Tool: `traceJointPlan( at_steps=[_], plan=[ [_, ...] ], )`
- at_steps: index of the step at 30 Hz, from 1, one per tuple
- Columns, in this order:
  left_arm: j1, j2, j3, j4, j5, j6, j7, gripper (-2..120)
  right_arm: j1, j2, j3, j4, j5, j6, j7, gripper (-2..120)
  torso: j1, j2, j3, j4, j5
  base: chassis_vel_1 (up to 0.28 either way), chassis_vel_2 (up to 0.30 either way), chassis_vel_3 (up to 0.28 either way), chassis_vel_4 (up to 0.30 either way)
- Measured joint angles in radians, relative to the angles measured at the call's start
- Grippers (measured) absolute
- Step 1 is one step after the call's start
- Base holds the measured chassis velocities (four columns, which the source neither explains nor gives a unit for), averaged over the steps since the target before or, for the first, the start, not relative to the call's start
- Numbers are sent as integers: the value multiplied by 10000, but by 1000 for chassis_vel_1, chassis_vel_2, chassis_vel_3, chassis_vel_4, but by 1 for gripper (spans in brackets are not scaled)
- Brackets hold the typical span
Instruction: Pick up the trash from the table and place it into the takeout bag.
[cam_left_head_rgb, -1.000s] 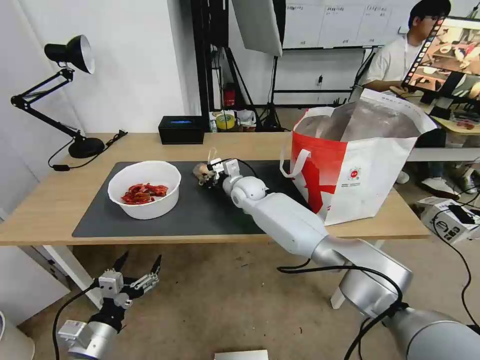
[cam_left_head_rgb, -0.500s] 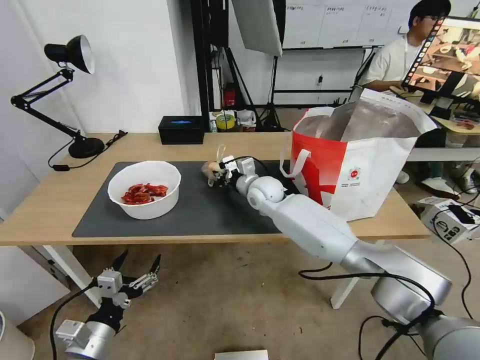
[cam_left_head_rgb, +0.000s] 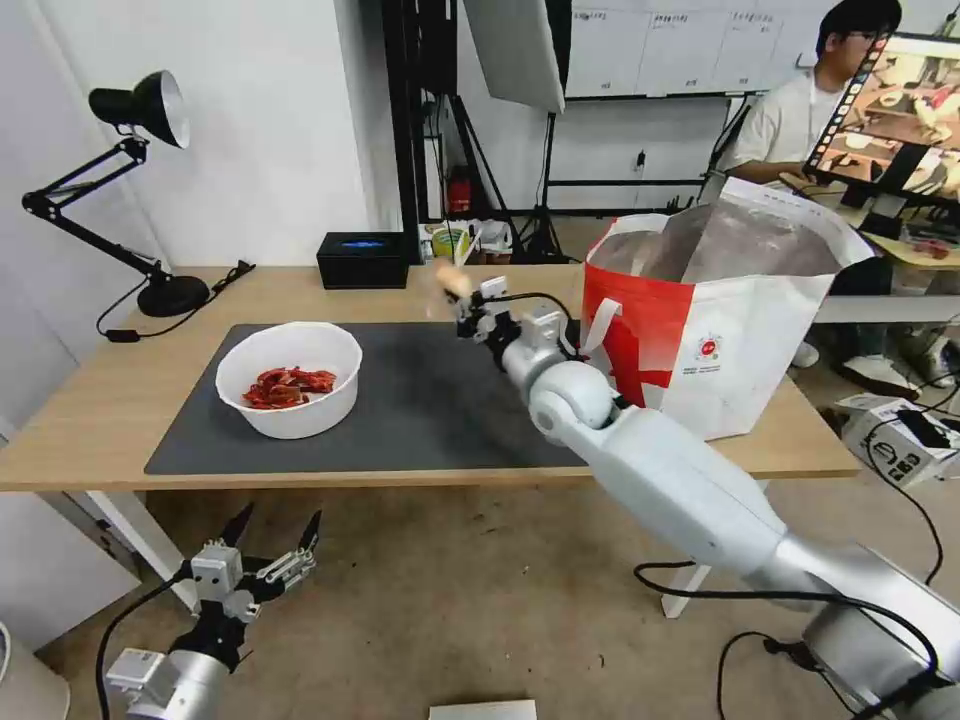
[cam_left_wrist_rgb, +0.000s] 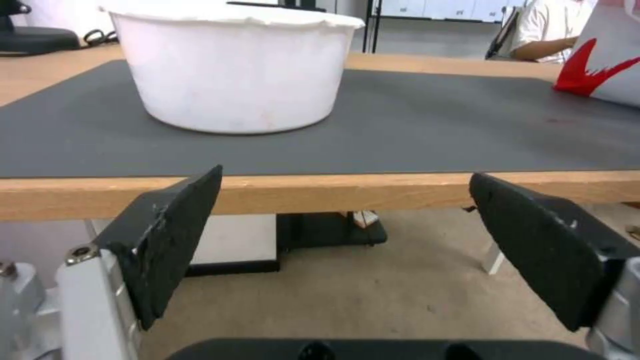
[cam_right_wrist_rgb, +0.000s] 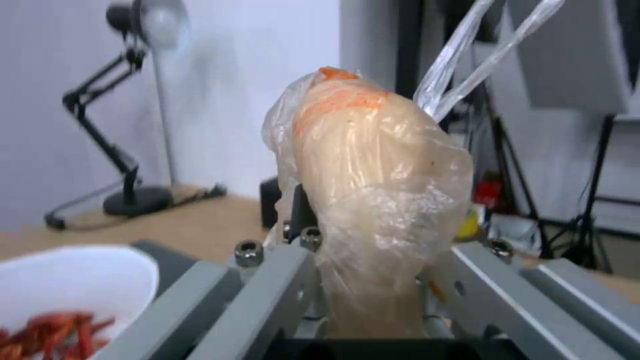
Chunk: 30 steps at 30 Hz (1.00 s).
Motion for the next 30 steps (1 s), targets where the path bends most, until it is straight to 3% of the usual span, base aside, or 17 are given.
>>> traceJointPlan(
  at_steps=[5, 9, 12, 20, 30],
  plan=[
    [40, -98, 81, -64, 145, -39, 1, 100, -610, -941, 865, 1445, -362, 767, 426, 7, 0, 0, 0, -1, 0, 0, 0, 0, 0],
    [60, -178, 196, -66, 261, -53, 8, 100, -812, -1531, 1320, 2221, -218, 812, 620, 7, 0, 0, 0, 0, -1, 0, 0, 0, 0],
    [53, -235, 390, -89, 430, -60, 9, 100, -987, -2448, 1923, 3048, 174, 715, 776, 7, 0, 0, -1, 0, 0, 0, 0, 0, 0],
    [35, -227, 619, -213, 578, -60, 8, 100, -1625, -3692, 3248, 3571, 638, 441, 934, 7, -1, 0, 0, -1, 1, 0, 0, 0, 0],
    [27, -129, 786, -254, 627, -60, 9, 100, -2712, -4438, 4648, 3657, 1119, 32, 1283, 6, 0, 0, 0, -1, 0, 0, 0, 0, 0]
  ],
)
